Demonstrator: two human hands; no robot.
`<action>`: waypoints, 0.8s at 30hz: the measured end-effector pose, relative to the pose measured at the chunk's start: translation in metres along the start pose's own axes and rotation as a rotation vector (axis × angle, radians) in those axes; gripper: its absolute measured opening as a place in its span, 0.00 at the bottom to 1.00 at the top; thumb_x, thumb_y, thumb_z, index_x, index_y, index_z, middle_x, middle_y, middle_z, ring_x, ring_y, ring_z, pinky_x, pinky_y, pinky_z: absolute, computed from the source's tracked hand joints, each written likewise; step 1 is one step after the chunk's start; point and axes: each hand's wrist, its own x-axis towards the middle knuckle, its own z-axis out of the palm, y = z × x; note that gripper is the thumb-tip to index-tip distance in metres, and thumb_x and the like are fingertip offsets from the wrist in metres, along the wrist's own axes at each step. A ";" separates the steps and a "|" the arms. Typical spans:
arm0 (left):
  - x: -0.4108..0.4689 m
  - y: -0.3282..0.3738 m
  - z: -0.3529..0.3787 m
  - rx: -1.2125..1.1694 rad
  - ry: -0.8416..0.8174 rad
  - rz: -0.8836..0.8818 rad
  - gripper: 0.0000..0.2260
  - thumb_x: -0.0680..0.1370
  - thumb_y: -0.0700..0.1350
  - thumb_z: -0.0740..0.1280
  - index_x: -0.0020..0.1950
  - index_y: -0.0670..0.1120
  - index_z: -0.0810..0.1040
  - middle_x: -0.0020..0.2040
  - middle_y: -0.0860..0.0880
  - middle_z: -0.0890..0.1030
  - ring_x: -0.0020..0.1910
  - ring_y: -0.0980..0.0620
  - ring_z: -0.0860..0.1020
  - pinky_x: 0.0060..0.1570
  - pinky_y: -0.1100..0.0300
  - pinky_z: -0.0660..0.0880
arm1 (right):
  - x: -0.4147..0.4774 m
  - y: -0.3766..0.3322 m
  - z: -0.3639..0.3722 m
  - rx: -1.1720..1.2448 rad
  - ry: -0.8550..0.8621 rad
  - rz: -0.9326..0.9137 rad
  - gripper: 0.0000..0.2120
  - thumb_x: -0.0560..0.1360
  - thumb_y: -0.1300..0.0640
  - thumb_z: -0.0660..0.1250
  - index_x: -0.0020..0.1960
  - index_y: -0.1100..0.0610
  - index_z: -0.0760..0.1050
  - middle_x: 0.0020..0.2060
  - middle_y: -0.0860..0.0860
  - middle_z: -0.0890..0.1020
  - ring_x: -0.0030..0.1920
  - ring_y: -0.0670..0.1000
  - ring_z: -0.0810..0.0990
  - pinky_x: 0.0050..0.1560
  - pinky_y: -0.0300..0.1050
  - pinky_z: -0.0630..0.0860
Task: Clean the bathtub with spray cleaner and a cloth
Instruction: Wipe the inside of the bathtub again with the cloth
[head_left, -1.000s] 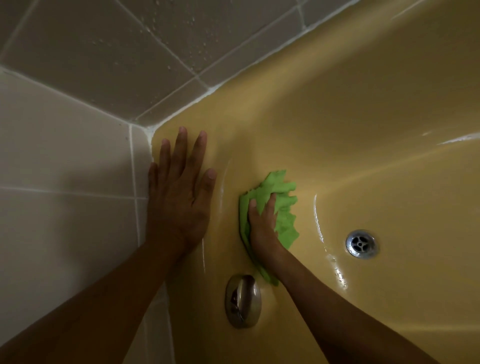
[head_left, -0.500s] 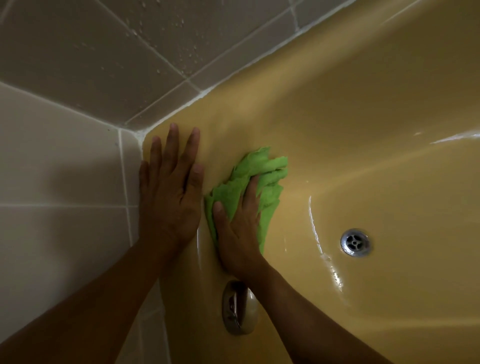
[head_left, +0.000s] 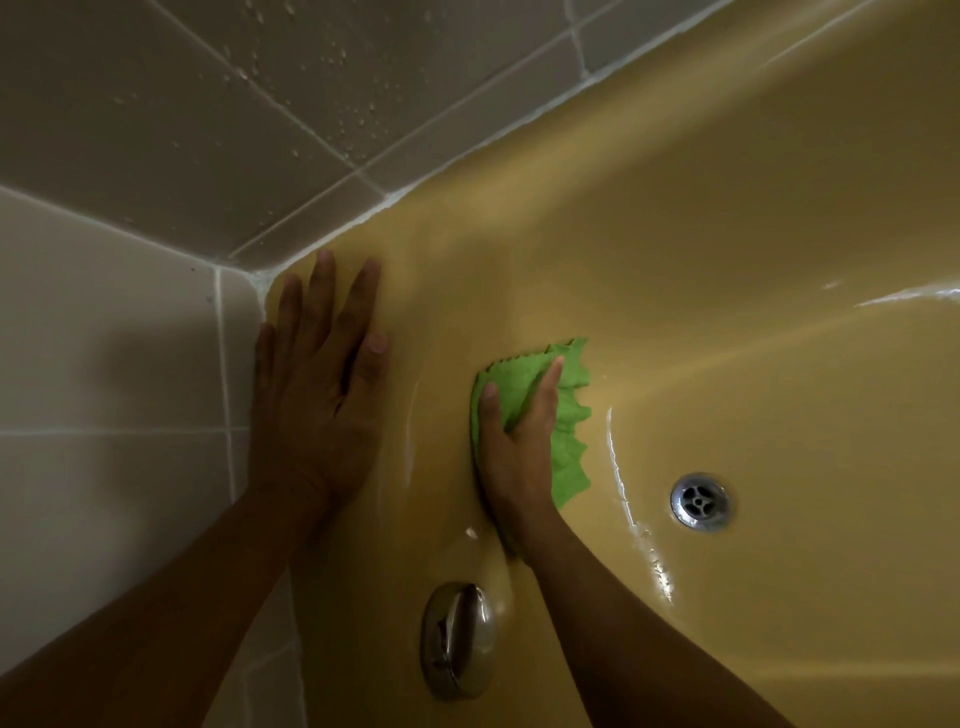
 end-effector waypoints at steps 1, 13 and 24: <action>0.000 0.000 0.000 -0.005 0.001 -0.001 0.25 0.84 0.64 0.46 0.82 0.67 0.51 0.84 0.61 0.47 0.83 0.57 0.42 0.81 0.40 0.45 | 0.002 -0.003 0.000 0.002 -0.010 -0.007 0.41 0.75 0.27 0.56 0.78 0.31 0.35 0.83 0.46 0.44 0.82 0.49 0.47 0.78 0.64 0.53; 0.007 -0.004 -0.002 0.037 -0.009 0.031 0.25 0.84 0.64 0.45 0.82 0.67 0.49 0.84 0.61 0.45 0.83 0.56 0.42 0.80 0.41 0.46 | -0.012 -0.064 0.031 0.022 0.032 -0.158 0.34 0.73 0.25 0.44 0.71 0.23 0.28 0.80 0.46 0.30 0.81 0.59 0.36 0.77 0.71 0.41; 0.015 -0.002 -0.003 0.022 -0.002 0.053 0.25 0.84 0.64 0.45 0.82 0.67 0.49 0.84 0.62 0.45 0.83 0.56 0.42 0.80 0.42 0.44 | 0.028 -0.024 0.024 0.042 0.165 -0.097 0.31 0.80 0.33 0.48 0.77 0.29 0.34 0.82 0.47 0.36 0.82 0.53 0.41 0.77 0.72 0.44</action>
